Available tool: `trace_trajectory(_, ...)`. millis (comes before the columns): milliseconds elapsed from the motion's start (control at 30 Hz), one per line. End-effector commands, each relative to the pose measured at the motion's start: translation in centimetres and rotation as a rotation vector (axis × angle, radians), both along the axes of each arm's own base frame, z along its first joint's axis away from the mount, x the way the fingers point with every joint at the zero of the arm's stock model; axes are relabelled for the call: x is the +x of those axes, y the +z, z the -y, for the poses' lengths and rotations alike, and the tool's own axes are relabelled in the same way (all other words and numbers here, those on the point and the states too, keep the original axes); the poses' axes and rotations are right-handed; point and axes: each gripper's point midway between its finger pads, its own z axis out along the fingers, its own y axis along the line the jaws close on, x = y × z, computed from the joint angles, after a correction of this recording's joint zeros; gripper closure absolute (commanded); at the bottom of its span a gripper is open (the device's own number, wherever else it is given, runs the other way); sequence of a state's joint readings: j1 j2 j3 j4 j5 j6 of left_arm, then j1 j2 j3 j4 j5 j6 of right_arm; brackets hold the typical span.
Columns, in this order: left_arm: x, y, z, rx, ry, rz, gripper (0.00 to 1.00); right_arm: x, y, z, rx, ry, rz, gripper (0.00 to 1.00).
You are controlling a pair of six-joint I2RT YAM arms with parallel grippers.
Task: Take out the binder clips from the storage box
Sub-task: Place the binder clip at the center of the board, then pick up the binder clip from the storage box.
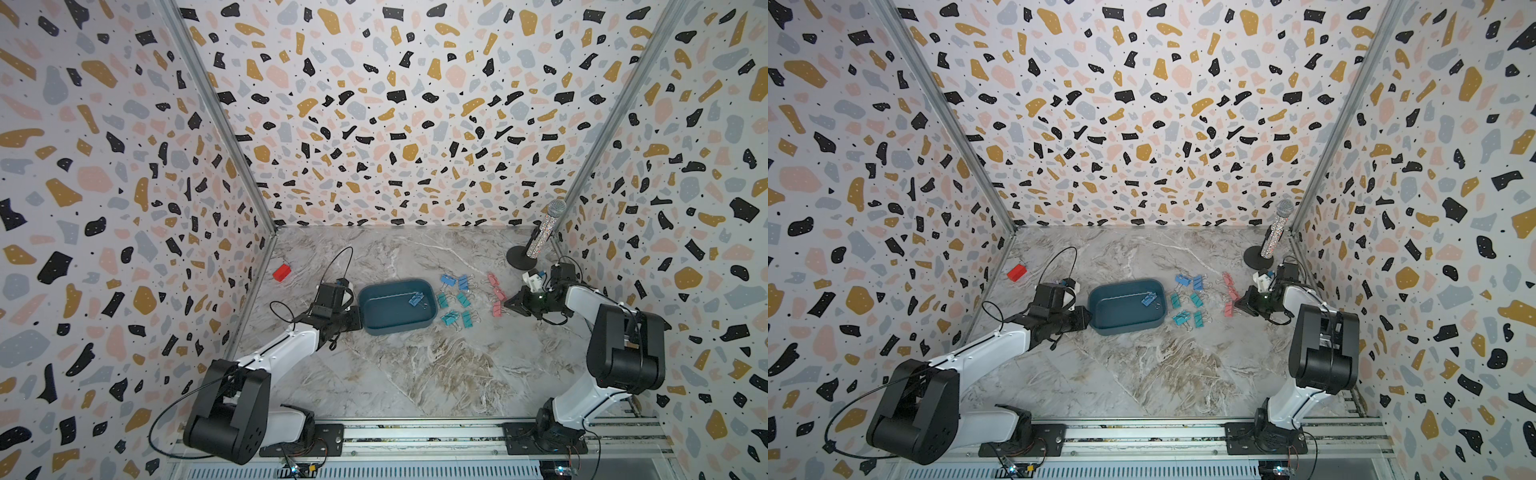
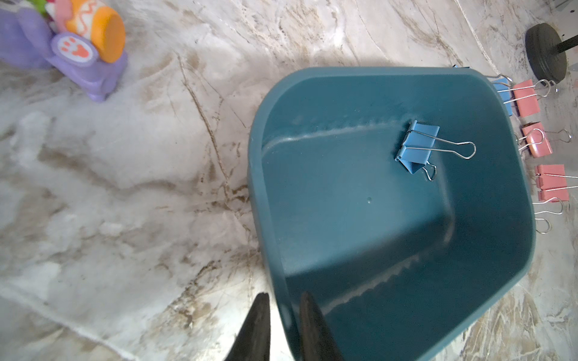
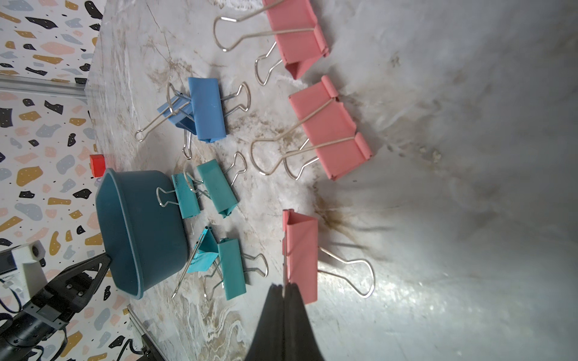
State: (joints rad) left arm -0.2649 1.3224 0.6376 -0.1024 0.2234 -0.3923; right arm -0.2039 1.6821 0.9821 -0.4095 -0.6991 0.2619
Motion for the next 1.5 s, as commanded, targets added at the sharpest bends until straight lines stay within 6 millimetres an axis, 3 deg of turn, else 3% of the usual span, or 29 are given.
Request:
trace_trajectory(0, 0.0, 0.1, 0.0, 0.012, -0.012, 0.012, 0.79, 0.0, -0.4, 0.3, -0.01, 0.004, -0.002, 1.0)
trace_trajectory(500, 0.0, 0.1, 0.0, 0.013, -0.009, 0.011, 0.79, 0.0, -1.2, 0.7, -0.012, -0.006, -0.019, 1.0)
trace_trajectory(933, -0.1, 0.1, 0.0, 0.012, -0.01, 0.013, 0.79, 0.0, -1.4, 0.9, -0.022, -0.01, -0.024, 0.71)
trace_trajectory(1267, -0.1, 0.0, -0.2, 0.021, -0.004, 0.013, 0.79, -0.1, 1.2, 2.5, -0.11, -0.049, 0.028, 0.59)
trace_trajectory(1467, 0.0, 0.0, -0.2, 0.018, 0.0, 0.011, 0.79, -0.3, 4.6, 3.0, -0.164, -0.068, 0.109, 0.58)
